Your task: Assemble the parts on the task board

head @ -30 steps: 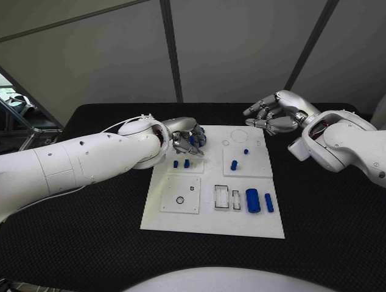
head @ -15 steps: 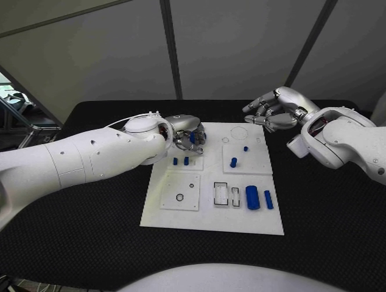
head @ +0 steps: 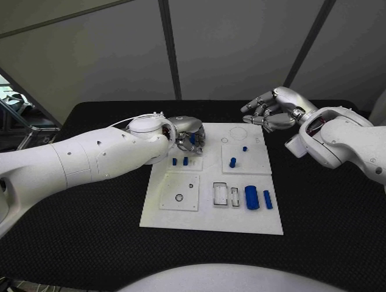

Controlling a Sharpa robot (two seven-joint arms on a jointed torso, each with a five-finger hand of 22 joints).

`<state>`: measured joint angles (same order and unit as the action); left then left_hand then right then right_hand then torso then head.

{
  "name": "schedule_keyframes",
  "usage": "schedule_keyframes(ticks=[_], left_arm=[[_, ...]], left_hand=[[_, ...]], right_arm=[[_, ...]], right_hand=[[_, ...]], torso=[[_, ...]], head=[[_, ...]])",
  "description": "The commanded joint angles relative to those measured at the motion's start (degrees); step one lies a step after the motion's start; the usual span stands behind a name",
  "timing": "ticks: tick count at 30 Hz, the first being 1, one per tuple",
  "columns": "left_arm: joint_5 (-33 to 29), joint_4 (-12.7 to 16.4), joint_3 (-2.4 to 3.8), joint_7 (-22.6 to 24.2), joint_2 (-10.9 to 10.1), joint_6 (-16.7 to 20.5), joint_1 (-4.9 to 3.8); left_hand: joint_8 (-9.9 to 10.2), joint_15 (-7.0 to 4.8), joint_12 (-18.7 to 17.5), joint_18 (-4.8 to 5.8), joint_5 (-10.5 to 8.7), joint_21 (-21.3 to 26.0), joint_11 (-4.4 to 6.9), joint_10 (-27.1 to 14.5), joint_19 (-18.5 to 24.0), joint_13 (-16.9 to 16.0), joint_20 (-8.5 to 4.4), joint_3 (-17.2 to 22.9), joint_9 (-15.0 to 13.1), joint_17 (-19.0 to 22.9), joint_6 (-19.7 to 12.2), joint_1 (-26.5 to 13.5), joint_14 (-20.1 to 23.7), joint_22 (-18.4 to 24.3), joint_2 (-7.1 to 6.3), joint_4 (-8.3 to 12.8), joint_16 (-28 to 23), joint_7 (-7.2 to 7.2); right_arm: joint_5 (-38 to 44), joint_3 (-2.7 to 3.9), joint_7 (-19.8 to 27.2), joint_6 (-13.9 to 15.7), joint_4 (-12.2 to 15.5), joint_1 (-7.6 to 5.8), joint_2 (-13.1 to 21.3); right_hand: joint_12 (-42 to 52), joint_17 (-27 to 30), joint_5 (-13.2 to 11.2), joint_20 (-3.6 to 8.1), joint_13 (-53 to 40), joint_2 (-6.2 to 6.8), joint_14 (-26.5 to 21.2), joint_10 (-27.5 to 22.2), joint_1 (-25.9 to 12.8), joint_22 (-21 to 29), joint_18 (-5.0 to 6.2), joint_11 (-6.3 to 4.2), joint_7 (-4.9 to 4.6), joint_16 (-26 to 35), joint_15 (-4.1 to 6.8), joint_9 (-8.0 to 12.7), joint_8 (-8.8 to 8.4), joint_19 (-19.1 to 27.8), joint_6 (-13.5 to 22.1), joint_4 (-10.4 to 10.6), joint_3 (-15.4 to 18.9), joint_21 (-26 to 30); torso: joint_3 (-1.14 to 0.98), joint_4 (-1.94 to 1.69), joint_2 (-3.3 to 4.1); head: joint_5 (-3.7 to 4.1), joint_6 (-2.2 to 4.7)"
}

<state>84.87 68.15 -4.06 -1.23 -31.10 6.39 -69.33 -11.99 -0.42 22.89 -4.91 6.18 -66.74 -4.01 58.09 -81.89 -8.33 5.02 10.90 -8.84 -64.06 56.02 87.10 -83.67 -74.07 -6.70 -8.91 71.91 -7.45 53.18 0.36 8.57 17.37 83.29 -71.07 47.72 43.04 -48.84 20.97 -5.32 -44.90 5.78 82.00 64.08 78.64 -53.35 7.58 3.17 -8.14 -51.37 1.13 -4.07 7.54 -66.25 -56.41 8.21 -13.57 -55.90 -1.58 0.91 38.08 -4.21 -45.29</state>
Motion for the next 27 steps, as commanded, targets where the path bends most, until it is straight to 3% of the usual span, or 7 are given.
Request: schedule_keyframes(ticks=[1, 20, 27], left_arm=[[0.84, -0.14, -0.02, -0.44, 0.28, -1.83, -0.01], [0.85, -0.32, -0.22, -0.17, 0.60, -2.79, 0.25], [0.80, -0.32, -0.22, 0.40, 0.46, -0.23, 0.34]], left_hand=[[0.39, -0.19, -0.47, 0.13, 0.27, -0.65, 0.00, 0.50, -0.51, 0.26, -0.05, 0.83, 0.19, -0.11, 0.56, 0.13, -1.17, -0.31, -0.62, 0.07, 0.54, 0.07], [1.49, -0.16, -2.68, 0.82, 0.30, -4.53, -0.06, 3.34, -1.32, 2.25, 0.01, 8.21, 1.63, 0.50, 2.58, 0.29, -1.14, -3.66, -1.58, 1.66, 1.61, -0.24], [1.65, -0.28, -3.63, 0.94, 0.32, -5.36, -0.01, 5.50, -1.38, 2.73, -0.11, 12.77, 1.99, 0.83, 4.40, 1.19, -1.05, -4.51, -1.39, 3.85, 1.94, -0.46]], right_arm=[[-0.28, 0.04, 0.60, 0.07, 0.10, -0.12, -0.09], [-0.28, 0.04, 0.60, -0.04, 0.16, -0.12, -0.16], [-0.28, 0.04, 0.63, -0.04, 0.12, -0.12, -0.21]], right_hand=[[-0.04, -0.12, 0.07, 0.14, 0.04, -0.11, 0.56, -0.16, 0.00, -0.03, 0.74, -0.04, -0.25, 0.30, 0.05, 0.05, -0.24, -0.40, -0.20, -0.08, -0.27, 0.15], [0.00, -0.15, 0.51, 0.16, 0.05, -0.12, 0.60, -0.17, 0.16, -0.03, 0.73, -0.04, -0.25, 0.39, 0.07, 0.04, -0.24, -0.47, -0.22, -0.18, -0.42, 0.20], [0.00, -0.15, 0.51, 0.16, 0.05, -0.12, 0.60, -0.17, 0.16, -0.03, 0.73, -0.04, -0.25, 0.39, 0.07, 0.04, -0.24, -0.47, -0.22, -0.18, -0.42, 0.20]], torso=[[0.01, -0.03, -0.01], [0.02, 0.00, -0.02], [0.04, -0.05, -0.08]], head=[[0.24, -0.33], [0.27, -0.36], [0.31, -0.28]])
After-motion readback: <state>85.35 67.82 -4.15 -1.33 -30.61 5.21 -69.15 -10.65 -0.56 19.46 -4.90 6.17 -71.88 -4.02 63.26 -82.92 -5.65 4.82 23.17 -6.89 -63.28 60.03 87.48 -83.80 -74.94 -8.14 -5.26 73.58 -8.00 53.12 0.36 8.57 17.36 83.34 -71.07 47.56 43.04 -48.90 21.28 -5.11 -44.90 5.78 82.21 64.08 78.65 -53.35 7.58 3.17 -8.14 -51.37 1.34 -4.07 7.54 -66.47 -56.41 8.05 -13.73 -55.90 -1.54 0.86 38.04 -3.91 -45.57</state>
